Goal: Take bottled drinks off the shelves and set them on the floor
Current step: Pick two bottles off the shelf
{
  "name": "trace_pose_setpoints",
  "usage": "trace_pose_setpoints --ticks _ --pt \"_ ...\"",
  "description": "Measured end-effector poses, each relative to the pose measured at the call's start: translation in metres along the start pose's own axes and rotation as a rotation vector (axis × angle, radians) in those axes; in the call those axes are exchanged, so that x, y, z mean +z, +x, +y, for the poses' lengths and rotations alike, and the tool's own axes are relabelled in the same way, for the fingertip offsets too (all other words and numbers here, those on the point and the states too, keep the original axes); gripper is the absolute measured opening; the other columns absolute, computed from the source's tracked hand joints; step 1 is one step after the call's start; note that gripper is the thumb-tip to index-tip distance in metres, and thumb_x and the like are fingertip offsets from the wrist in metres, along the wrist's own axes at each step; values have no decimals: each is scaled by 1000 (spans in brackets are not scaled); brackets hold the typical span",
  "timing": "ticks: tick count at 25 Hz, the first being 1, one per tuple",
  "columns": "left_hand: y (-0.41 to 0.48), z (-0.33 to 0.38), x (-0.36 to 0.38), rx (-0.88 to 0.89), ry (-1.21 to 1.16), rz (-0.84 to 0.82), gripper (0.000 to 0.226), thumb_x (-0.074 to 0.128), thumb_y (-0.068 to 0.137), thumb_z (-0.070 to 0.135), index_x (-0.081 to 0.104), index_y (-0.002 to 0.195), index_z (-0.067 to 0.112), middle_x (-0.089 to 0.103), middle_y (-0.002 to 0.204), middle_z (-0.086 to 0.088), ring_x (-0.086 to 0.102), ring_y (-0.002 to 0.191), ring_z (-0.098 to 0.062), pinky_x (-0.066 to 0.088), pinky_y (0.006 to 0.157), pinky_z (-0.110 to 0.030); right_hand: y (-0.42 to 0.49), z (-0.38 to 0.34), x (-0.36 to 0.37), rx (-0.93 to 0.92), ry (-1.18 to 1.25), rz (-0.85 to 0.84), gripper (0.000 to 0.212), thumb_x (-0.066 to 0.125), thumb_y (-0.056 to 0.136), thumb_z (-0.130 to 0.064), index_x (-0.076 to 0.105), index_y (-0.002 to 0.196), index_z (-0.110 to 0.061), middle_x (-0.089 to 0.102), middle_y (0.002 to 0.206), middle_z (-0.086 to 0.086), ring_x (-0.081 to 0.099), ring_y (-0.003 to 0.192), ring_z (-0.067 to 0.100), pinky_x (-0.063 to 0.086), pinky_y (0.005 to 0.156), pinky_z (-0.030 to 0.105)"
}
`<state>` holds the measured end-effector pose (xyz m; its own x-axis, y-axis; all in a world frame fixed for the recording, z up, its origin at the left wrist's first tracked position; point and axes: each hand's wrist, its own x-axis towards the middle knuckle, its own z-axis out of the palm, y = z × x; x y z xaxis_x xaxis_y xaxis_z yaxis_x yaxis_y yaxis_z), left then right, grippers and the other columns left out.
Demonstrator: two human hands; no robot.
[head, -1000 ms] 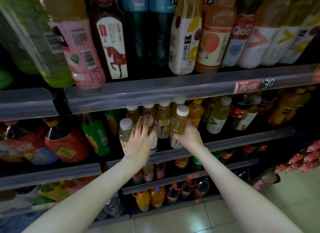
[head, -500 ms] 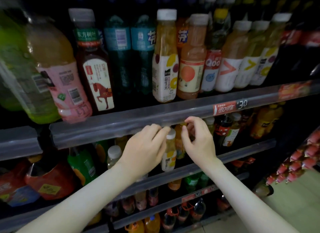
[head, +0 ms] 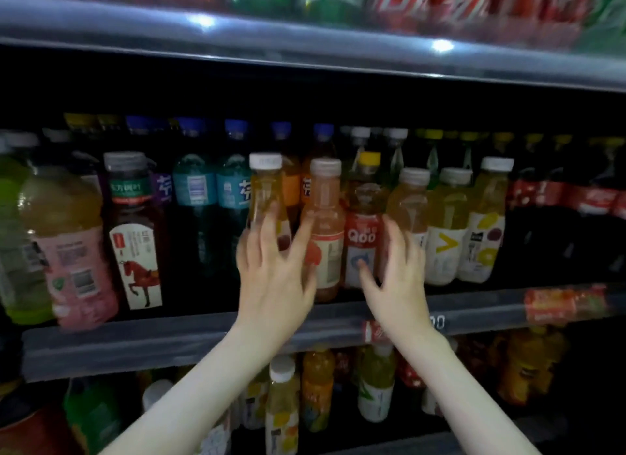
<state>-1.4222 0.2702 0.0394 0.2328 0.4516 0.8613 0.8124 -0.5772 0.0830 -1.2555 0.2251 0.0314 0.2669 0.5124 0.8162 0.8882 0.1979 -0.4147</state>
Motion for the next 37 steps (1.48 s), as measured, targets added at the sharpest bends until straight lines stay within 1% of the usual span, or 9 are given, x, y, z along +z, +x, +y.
trace_pose_setpoints --ticks 7,13,16,18,21,24,32,35,37 --pt "3 17 2 -88 103 42 65 54 86 39 35 146 21 17 149 -22 17 138 -41 17 109 -59 21 10 -1 -122 -158 37 77 69 81 -30 29 147 -19 45 141 14 31 125 28 30 100 56" --pt "13 23 7 17 206 -34 81 64 79 38 26 150 25 15 154 -21 6 142 -38 -2 110 -59 62 -11 1 -164 -322 -23 83 52 89 -38 1 153 -28 28 152 22 13 143 34 -7 111 52" --pt "11 24 14 21 201 -58 85 62 79 41 20 150 23 27 150 -21 11 143 -36 -3 112 -59 71 -12 -2 -162 -312 -96 80 50 88 -37 3 152 -32 29 150 22 7 145 33 -13 110 51" --pt "9 26 17 15 186 -70 92 66 76 42 17 151 21 31 149 -22 13 142 -35 -9 111 -54 72 -12 -5 -173 -311 -90 73 54 87 -34 18 151 -34 34 142 23 13 140 36 -7 111 54" --pt "5 29 21 11 151 -78 99 71 74 39 11 151 22 25 151 -25 8 142 -34 -18 110 -47 65 -9 -14 -222 -191 -23 60 62 85 -28 41 142 -28 41 128 23 36 123 41 25 107 58" --pt "-4 31 19 15 124 -85 97 71 75 35 13 151 21 21 152 -25 5 143 -35 -13 111 -52 44 -4 -34 -337 -27 -26 52 64 88 -22 44 136 -23 33 129 22 45 109 34 49 94 41" --pt "-110 44 12 302 -106 100 57 54 89 20 32 141 17 25 147 -15 28 136 -31 18 111 -47 -12 19 -81 -576 78 212 38 64 92 -9 47 125 -18 33 129 11 43 124 26 41 105 35" --pt "-162 33 28 423 -136 2 46 58 87 18 44 131 17 39 141 -12 38 130 -27 27 106 -45 -41 22 -103 -624 115 311 34 68 89 -5 51 118 -9 37 123 14 33 134 8 35 109 26" --pt "-180 25 43 440 -99 -150 41 63 82 15 53 121 14 51 133 -11 47 122 -26 32 101 -44 -66 27 -109 -632 144 246 34 67 89 -7 51 119 -12 36 123 19 37 131 15 36 109 29"
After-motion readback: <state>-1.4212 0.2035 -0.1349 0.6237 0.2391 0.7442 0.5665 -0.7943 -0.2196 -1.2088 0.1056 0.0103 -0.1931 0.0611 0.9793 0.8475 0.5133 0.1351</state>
